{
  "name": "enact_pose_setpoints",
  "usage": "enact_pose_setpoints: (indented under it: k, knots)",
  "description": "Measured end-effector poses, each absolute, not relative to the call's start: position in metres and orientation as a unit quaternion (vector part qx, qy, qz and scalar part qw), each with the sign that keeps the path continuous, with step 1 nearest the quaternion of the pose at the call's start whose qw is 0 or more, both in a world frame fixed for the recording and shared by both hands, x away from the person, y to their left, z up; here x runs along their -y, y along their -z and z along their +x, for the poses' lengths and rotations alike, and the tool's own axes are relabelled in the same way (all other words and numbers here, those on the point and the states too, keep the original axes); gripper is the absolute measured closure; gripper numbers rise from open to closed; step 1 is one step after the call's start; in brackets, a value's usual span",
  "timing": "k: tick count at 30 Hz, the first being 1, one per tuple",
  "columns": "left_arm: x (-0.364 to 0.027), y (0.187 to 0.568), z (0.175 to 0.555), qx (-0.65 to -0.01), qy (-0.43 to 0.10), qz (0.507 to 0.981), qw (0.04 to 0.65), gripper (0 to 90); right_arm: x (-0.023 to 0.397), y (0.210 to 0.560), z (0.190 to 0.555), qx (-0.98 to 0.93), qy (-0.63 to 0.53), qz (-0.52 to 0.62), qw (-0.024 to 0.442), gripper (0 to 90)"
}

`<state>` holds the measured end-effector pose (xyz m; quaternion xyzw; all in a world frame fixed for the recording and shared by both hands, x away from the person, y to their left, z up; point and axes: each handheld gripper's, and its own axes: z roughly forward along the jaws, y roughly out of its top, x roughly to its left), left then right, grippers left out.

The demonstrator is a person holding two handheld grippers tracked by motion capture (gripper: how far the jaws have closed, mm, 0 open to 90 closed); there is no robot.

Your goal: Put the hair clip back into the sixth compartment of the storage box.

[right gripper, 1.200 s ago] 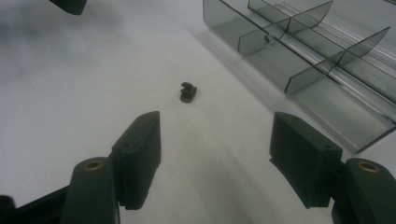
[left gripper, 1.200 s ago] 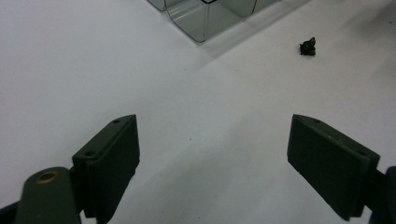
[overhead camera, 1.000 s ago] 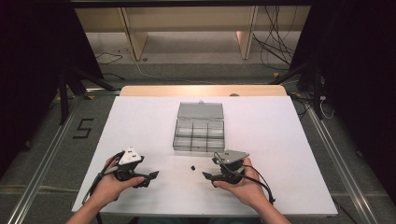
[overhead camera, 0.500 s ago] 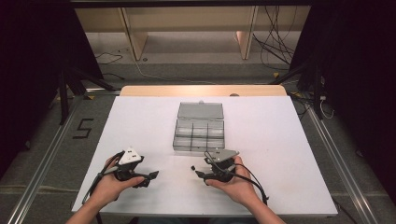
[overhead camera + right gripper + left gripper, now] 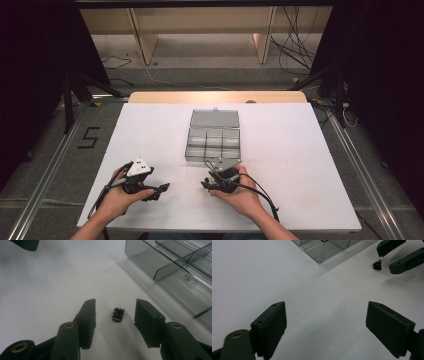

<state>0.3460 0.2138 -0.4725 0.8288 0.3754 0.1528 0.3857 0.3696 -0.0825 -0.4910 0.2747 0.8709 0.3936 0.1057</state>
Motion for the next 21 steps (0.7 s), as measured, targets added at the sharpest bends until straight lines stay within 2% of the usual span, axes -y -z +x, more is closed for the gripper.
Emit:
enact_pose_setpoints:
  k: [16, 21]
  knots:
    - [-0.2142, 0.4725, 0.3461, -0.375, -0.153, 0.829, 0.386, 16.5, 0.072, 0.4956, 0.3709, -0.875, -0.378, 0.284, 0.106, 64.8]
    - [-0.214, 0.4726, 0.3461, -0.376, -0.153, 0.828, 0.387, 16.5, 0.0715, 0.4958, 0.3715, -0.873, -0.374, 0.291, 0.113, 70.9]
